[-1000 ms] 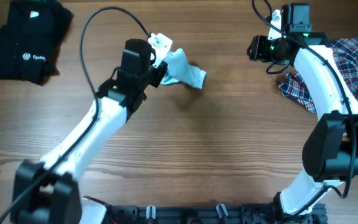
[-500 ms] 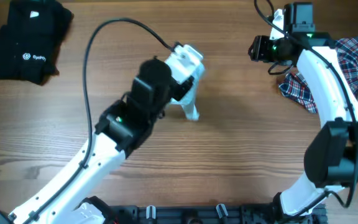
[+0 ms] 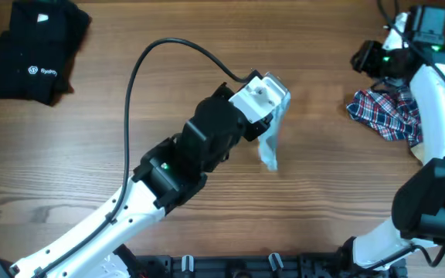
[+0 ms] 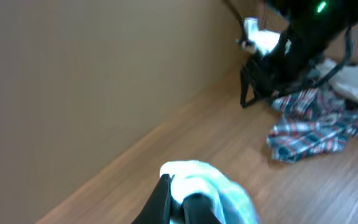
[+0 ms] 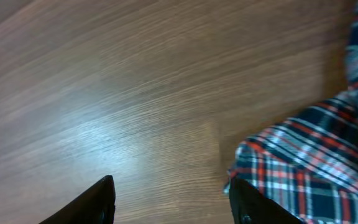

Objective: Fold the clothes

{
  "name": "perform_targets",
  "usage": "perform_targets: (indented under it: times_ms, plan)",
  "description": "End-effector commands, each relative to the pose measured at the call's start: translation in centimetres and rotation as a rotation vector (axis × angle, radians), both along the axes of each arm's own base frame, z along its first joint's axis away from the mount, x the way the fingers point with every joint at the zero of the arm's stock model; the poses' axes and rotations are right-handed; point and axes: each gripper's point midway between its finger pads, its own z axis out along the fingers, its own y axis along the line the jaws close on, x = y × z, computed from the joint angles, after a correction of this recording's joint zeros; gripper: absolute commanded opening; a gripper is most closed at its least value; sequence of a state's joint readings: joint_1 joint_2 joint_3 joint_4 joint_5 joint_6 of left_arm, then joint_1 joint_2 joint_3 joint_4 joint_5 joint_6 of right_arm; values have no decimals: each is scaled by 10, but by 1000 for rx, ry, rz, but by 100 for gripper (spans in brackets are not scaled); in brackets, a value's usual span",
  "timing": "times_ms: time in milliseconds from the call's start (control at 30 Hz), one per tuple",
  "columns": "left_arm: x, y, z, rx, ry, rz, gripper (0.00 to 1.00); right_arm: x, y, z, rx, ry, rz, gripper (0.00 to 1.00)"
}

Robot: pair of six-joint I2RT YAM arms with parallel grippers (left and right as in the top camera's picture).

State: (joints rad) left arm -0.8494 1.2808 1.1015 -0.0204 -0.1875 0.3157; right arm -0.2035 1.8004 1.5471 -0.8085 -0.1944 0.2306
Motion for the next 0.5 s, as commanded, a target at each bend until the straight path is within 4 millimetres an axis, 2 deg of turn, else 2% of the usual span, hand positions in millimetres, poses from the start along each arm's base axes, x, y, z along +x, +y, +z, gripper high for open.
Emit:
perform_targets:
  times_ms: [0,233,467]
  plan:
    - [-20,-15,35,-84,-57,-57,4,-1,1,12,15,-27,-10,59]
    - [-42,-42,40,-121,-69,-144,4,-1,2,12,19,-26,-8,59]
    - [-34,-56,53,-255,-71,-140,4,0,1,13,18,-28,-9,59]
